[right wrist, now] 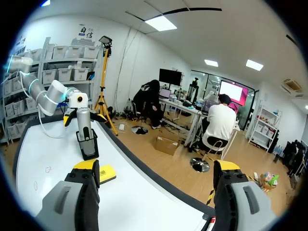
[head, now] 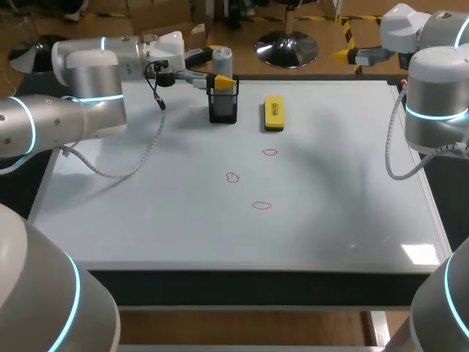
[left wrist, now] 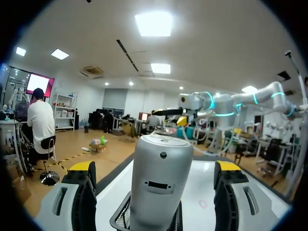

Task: Pick up the inspection probe, press it on each red-marked spot on the whiteboard one by one, put down the probe, pick up the eraser, and wipe off all the red marks.

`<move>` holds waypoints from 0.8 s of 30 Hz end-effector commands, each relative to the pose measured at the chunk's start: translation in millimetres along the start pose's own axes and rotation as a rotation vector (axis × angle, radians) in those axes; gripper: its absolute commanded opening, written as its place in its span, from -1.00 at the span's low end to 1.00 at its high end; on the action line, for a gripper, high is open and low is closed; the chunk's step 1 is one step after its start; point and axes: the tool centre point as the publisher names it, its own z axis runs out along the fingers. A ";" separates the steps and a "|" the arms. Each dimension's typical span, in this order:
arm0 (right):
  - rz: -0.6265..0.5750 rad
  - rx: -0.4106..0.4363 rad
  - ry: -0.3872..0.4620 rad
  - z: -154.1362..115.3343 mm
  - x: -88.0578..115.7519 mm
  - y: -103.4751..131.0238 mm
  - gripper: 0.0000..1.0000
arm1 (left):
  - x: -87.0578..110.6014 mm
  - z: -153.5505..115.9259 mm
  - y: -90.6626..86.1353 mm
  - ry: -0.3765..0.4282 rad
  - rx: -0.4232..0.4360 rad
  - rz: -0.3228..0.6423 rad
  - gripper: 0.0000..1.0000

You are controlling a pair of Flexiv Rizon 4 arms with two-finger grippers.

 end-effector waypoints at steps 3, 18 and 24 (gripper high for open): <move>0.000 0.000 0.001 0.2 -0.4 -0.1 1.00 | 1.0 -0.7 0.5 -0.007 -0.001 0.004 1.00; 0.000 0.000 0.001 0.2 -0.4 -0.1 1.00 | 4.8 -9.7 2.4 -0.008 -0.005 0.004 0.62; 0.000 0.000 0.001 0.2 -0.4 -0.1 1.00 | 5.0 -8.1 3.4 -0.004 -0.009 0.005 -0.13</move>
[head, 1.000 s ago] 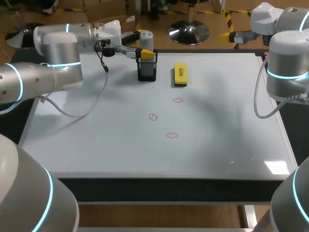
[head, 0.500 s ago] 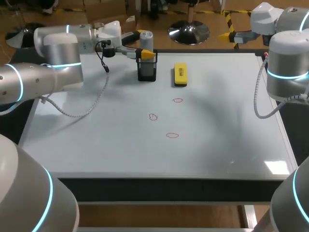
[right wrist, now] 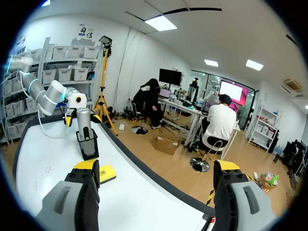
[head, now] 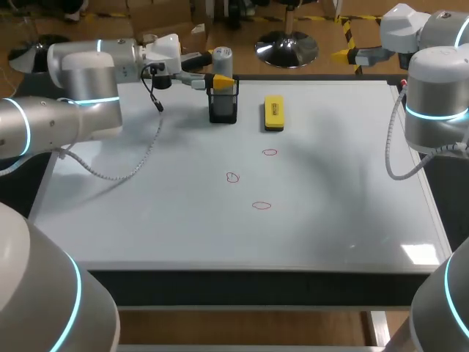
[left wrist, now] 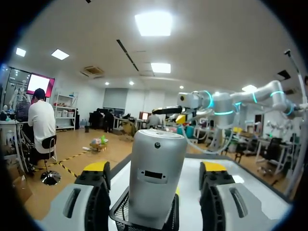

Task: Pick up the inspection probe, press it on each red-marked spot on the whiteboard one by one, put down the probe, pick up the eraser, and wipe off all the red marks.

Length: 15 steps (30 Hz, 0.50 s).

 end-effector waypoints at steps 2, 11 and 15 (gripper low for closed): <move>0.000 0.000 0.001 0.2 -0.4 -0.1 1.00 | 1.0 1.2 -0.1 -0.001 -0.001 0.000 -0.26; 0.000 0.000 0.001 0.2 -0.4 -0.1 1.00 | 4.0 0.2 0.0 0.013 -0.004 0.011 -1.00; 0.000 0.000 0.001 0.2 -0.4 -0.1 1.00 | 4.1 -2.4 -1.7 0.009 -0.001 0.009 -1.00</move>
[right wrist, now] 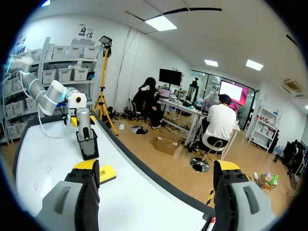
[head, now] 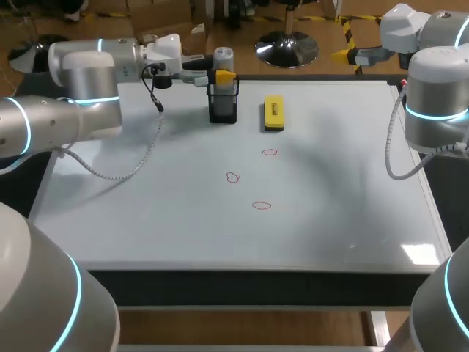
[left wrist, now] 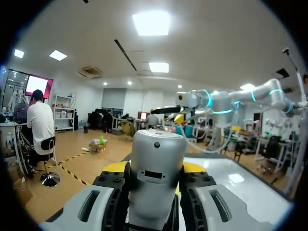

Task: Pick up the inspection probe, press it on each red-marked spot on the whiteboard one by one, put down the probe, pick up the eraser, and wipe off all the red marks.

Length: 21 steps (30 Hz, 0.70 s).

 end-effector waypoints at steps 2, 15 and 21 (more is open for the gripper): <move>0.000 0.000 0.001 0.2 -0.4 -0.1 1.00 | 2.9 -4.1 -3.9 -0.003 0.006 -0.002 -1.00; 0.000 0.000 0.001 0.2 -0.4 -0.1 1.00 | 14.8 0.7 -32.5 0.027 0.029 0.011 -1.00; 0.000 0.000 0.001 0.2 -0.4 -0.1 1.00 | 17.6 -1.3 -50.7 0.027 0.034 0.046 -1.00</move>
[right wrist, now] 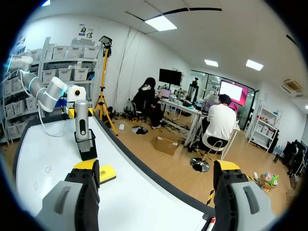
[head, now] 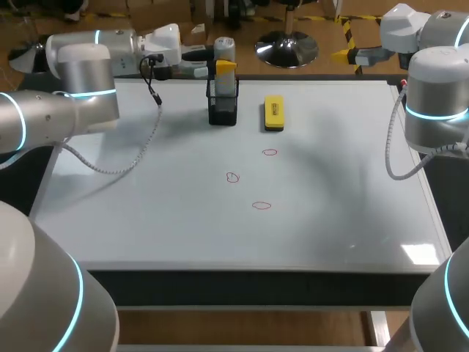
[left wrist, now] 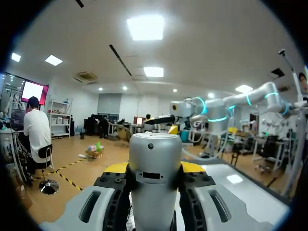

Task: Pick up the inspection probe, press it on each red-marked spot on the whiteboard one by one, put down the probe, pick up the eraser, and wipe off all the red marks.

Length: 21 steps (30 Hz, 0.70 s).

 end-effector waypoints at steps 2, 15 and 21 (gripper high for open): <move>0.000 0.000 0.001 0.2 -0.4 -0.1 1.00 | 7.1 -3.8 -20.4 -0.013 -0.006 0.021 -1.00; 0.000 0.000 0.001 0.2 -0.4 -0.1 1.00 | 16.7 -8.6 -71.4 -0.010 0.016 0.084 -1.00; 0.000 0.000 0.001 0.2 -0.4 -0.1 1.00 | 21.1 -12.0 -91.8 -0.012 0.019 0.089 -1.00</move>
